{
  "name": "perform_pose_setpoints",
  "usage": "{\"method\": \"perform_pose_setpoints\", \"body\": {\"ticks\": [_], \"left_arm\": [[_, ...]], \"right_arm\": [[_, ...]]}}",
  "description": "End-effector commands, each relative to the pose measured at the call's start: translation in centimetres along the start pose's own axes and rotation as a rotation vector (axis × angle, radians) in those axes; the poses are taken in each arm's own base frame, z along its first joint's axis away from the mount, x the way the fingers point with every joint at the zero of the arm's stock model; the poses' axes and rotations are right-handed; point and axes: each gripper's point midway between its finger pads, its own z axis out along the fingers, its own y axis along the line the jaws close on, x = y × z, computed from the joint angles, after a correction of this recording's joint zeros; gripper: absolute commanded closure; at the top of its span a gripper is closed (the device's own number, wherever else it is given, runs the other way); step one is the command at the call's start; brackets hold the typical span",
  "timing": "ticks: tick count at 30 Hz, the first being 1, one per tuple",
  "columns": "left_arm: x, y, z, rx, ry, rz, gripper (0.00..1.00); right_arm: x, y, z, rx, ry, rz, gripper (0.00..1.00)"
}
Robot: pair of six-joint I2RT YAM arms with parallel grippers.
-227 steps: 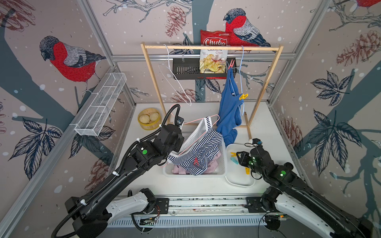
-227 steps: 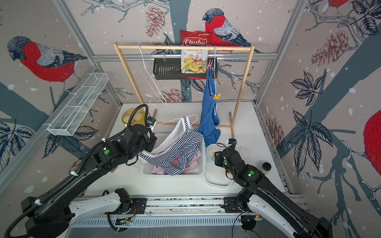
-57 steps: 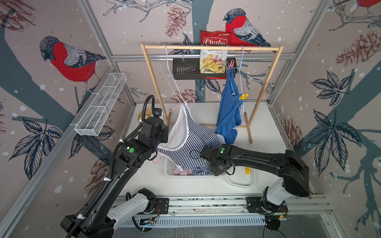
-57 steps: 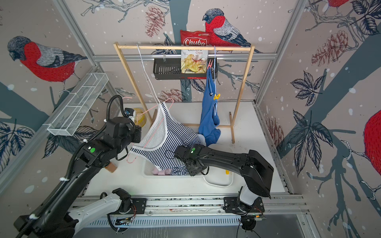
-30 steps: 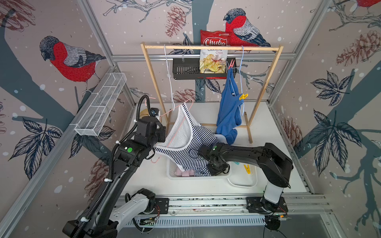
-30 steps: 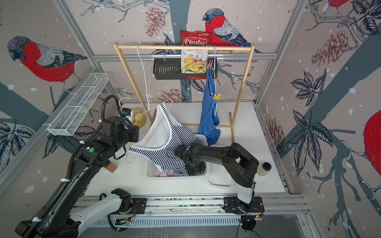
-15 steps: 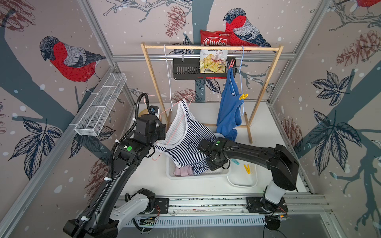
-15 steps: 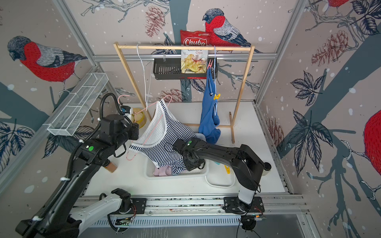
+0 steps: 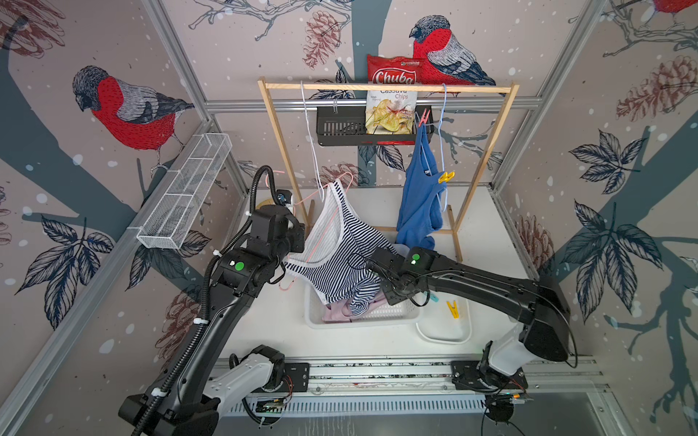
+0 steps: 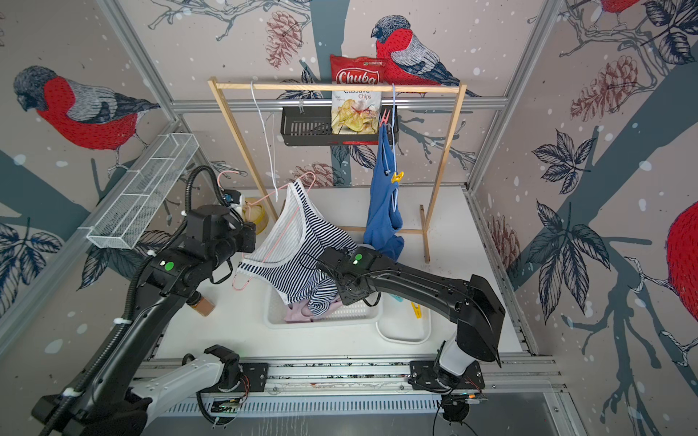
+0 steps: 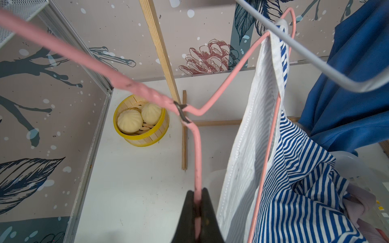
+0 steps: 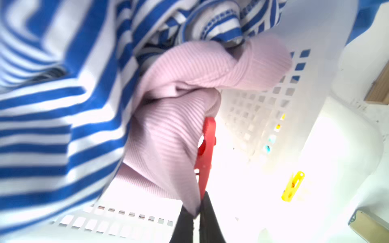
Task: Remove the clothespins securing tank tops to the hanger
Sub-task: Adjust the tank top in the basket.
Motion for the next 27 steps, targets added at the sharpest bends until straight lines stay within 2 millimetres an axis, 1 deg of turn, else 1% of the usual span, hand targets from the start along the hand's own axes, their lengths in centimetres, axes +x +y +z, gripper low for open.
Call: {"method": "perform_pose_setpoints", "body": {"ticks": [1, 4, 9, 11, 13, 16, 19, 23, 25, 27], "left_arm": [[-0.6, -0.1, 0.0, 0.002, -0.015, -0.001, 1.0], [-0.6, -0.2, 0.2, 0.008, -0.008, 0.002, 1.0], [-0.3, -0.3, 0.7, 0.004, 0.019, 0.009, 1.0], [-0.2, -0.3, 0.8, 0.003, 0.025, 0.007, 1.0], [-0.3, -0.3, 0.9, 0.002, 0.027, 0.002, 1.0], [-0.4, -0.4, 1.1, 0.0, 0.027, -0.005, 1.0], [-0.4, -0.5, 1.4, 0.0, 0.03, -0.011, 1.0], [-0.1, -0.5, 2.0, -0.004, 0.049, -0.009, 1.0], [0.0, -0.6, 2.2, -0.007, 0.057, -0.004, 1.0], [0.0, -0.5, 2.3, -0.009, 0.059, -0.003, 1.0]], "right_arm": [[-1.9, 1.3, -0.4, -0.037, -0.081, -0.017, 1.0], [-3.2, 3.6, 0.6, -0.077, -0.09, -0.078, 1.0], [-6.9, 8.0, 2.0, -0.152, -0.159, -0.142, 1.0], [-7.7, 9.4, 2.7, -0.198, -0.187, -0.153, 1.0], [-7.7, 10.5, 3.9, -0.238, -0.19, -0.159, 1.0], [-7.0, 11.0, 6.4, -0.264, -0.169, -0.161, 1.0], [-6.8, 11.4, 7.6, -0.291, -0.17, -0.16, 1.0], [-7.5, 11.9, 7.1, -0.328, -0.202, -0.161, 1.0], [-7.9, 11.6, 6.7, -0.327, -0.213, -0.159, 1.0], [-7.9, 10.9, 6.3, -0.314, -0.217, -0.147, 1.0]]}}
